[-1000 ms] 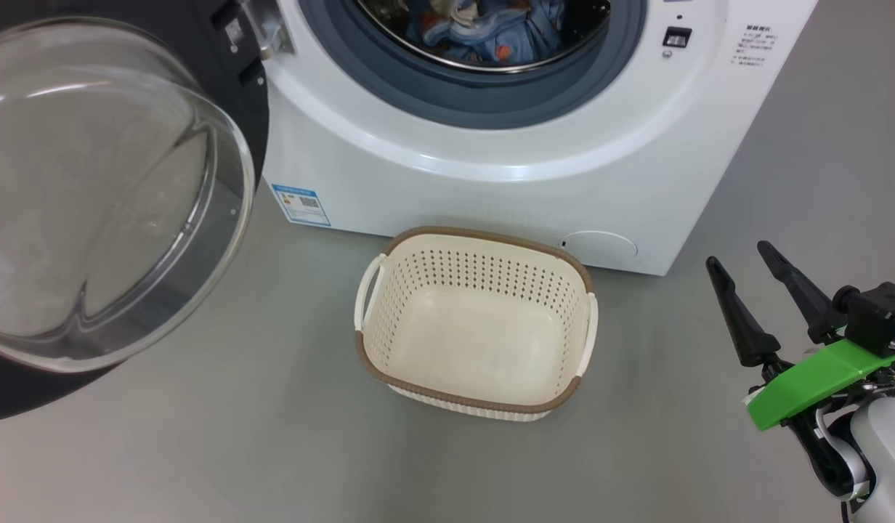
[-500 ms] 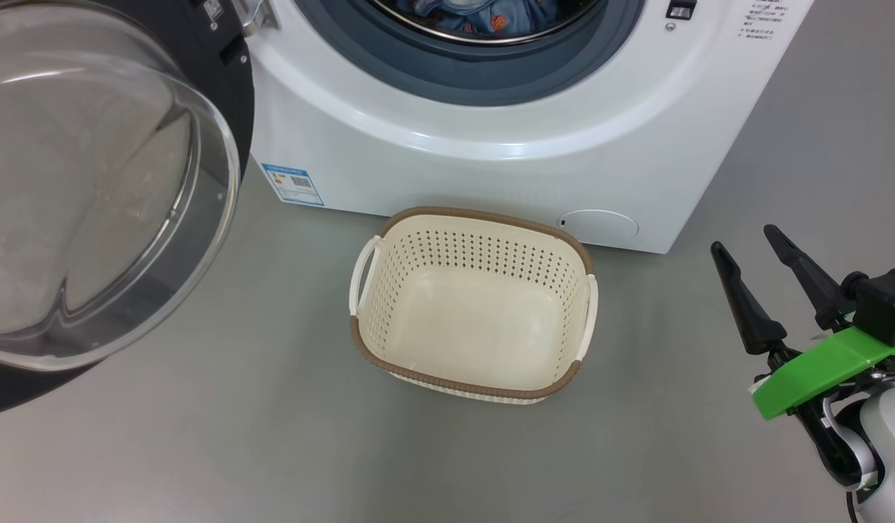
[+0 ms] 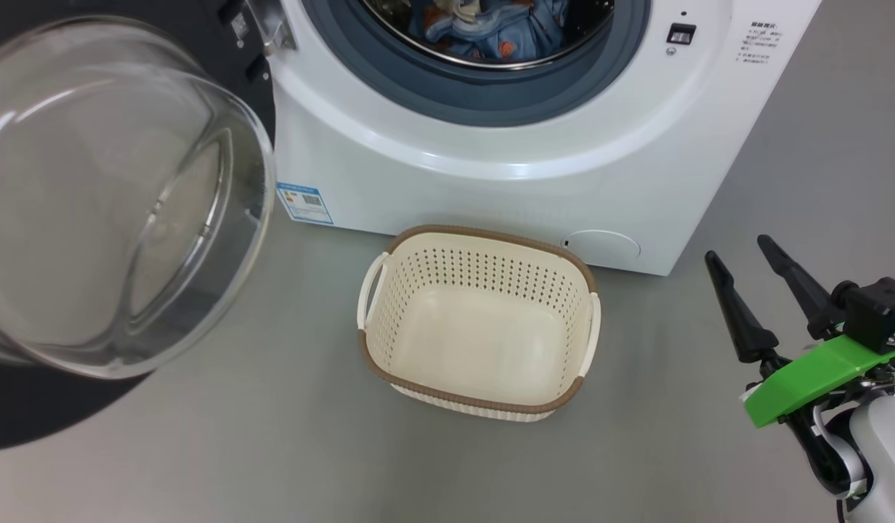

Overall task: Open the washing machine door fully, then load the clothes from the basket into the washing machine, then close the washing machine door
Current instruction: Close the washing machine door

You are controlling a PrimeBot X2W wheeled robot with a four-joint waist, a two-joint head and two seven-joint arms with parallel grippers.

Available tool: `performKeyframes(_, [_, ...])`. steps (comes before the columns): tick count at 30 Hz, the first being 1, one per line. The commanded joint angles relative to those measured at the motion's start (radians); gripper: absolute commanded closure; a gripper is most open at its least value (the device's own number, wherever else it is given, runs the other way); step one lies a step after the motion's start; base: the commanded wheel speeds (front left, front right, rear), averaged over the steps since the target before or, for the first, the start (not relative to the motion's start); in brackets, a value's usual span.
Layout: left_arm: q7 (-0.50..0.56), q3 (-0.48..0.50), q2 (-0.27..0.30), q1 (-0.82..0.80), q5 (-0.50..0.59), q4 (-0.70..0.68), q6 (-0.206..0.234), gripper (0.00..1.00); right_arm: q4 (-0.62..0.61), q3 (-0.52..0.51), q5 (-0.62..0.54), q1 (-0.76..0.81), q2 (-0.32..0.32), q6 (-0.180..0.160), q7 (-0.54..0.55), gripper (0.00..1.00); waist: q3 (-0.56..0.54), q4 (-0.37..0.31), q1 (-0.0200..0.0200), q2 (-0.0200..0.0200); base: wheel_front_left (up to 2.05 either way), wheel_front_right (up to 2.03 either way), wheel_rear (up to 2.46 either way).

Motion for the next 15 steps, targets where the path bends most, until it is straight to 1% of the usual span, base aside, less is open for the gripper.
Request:
performKeyframes(1, [0.058, -0.012, 0.02, 0.015, 0.014, -0.042, -0.006, 1.0, -0.014, 0.018, 0.006, 0.014, -0.005, 0.006, -0.015, 0.0, -0.017, 0.005, 0.0001, 0.0, 0.0, 0.0, 0.0])
performKeyframes(8, [0.166, -0.035, 0.018, 0.085, 0.015, -0.111, -0.006, 1.0, 0.017, 0.03, 0.027, 0.024, 0.008, 0.006, -0.043, 0.0, -0.058, 0.01, 0.0001, 0.0, 0.0, 0.0, 0.0])
performKeyframes(12, [0.259, -0.063, 0.004, 0.141, 0.013, -0.177, -0.006, 1.0, 0.039, 0.036, 0.042, 0.034, 0.02, 0.006, -0.06, 0.0, -0.086, 0.013, 0.0001, 0.0, 0.0, 0.0, 0.0])
performKeyframes(15, [0.301, -0.084, -0.019, 0.19, 0.017, -0.254, -0.006, 1.0, 0.054, 0.04, 0.053, 0.04, 0.028, 0.006, -0.073, 0.0, -0.106, 0.016, 0.0001, 0.0, 0.0, 0.0, 0.0])
